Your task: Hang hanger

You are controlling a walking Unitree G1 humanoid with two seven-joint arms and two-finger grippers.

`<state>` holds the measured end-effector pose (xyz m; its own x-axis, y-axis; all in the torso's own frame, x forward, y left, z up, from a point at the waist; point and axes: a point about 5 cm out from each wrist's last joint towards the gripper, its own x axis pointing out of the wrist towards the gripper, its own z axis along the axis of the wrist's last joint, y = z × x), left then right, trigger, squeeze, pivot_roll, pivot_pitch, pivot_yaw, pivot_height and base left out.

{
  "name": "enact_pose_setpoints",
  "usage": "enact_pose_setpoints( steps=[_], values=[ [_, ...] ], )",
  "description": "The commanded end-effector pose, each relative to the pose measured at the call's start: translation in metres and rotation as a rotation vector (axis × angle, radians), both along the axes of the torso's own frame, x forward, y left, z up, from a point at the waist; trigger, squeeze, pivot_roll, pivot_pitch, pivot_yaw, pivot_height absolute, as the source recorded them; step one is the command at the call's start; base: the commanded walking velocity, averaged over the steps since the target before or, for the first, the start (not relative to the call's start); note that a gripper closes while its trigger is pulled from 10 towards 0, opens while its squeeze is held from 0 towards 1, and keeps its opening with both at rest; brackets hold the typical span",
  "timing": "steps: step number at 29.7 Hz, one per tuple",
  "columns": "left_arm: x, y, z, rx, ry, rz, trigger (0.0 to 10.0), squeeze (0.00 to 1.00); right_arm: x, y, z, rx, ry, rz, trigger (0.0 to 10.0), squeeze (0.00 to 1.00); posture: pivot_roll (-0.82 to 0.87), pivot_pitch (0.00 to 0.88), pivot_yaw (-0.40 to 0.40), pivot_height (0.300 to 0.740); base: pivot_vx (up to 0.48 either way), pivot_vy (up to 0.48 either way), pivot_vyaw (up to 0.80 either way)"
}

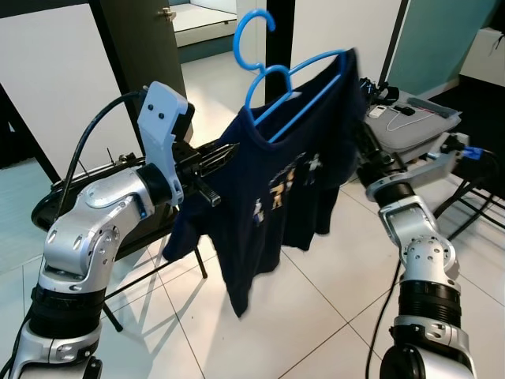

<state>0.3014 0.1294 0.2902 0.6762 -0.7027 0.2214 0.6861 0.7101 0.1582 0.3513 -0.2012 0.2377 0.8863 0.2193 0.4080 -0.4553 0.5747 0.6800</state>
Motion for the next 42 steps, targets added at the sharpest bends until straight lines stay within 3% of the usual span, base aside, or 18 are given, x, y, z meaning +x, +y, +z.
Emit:
enact_pose_setpoints(
  steps=[1,27,28,29,30,31,36,37,42],
  values=[
    [-0.004,-0.003,0.005,-0.005,-0.025,-0.016,10.0,0.0,-0.003,0.007,0.0,-0.003,-0.005,0.048,10.0,0.0,-0.04,0.038,0.023,0.74,0.0,0.0,0.0],
    [-0.012,-0.021,0.001,0.033,-0.013,-0.098,10.0,0.0,0.003,-0.003,0.009,-0.013,0.021,-0.041,10.0,0.0,-0.05,0.042,0.023,0.74,0.0,0.0,0.0],
    [-0.013,-0.022,0.002,0.033,-0.013,-0.099,10.0,0.0,0.004,-0.004,0.009,-0.019,0.023,-0.05,9.5,0.0,-0.05,0.042,0.023,0.74,0.0,0.0,0.0],
    [-0.013,-0.022,0.002,0.033,-0.013,-0.1,10.0,0.0,0.004,-0.004,0.009,-0.022,0.026,-0.056,7.9,0.0,-0.05,0.042,0.023,0.74,0.0,0.0,0.0],
    [-0.013,-0.022,0.002,0.033,-0.013,-0.1,10.0,0.0,0.004,-0.004,0.009,-0.022,0.026,-0.056,7.9,0.0,-0.05,0.042,0.023,0.74,0.0,0.0,0.0],
    [-0.013,-0.022,0.002,0.033,-0.013,-0.1,10.0,0.0,0.004,-0.005,0.009,-0.025,0.03,-0.064,4.2,0.0,-0.05,0.041,0.022,0.74,0.0,0.0,0.0],
    [-0.013,-0.022,0.002,0.033,-0.014,-0.1,10.0,0.0,0.005,-0.007,0.008,-0.028,0.037,-0.078,3.1,0.0,-0.05,0.041,0.022,0.74,0.0,0.0,0.0],
    [-0.014,-0.022,0.003,0.033,-0.015,-0.099,10.0,0.0,0.006,-0.008,0.008,-0.032,0.042,-0.09,2.0,0.0,-0.05,0.042,0.021,0.74,0.0,0.0,0.0],
    [-0.014,-0.022,0.004,0.035,-0.017,-0.099,10.0,0.0,0.007,-0.01,0.007,-0.034,0.048,-0.11,0.9,0.0,-0.05,0.041,0.02,0.74,0.0,0.0,0.0]
  ],
)
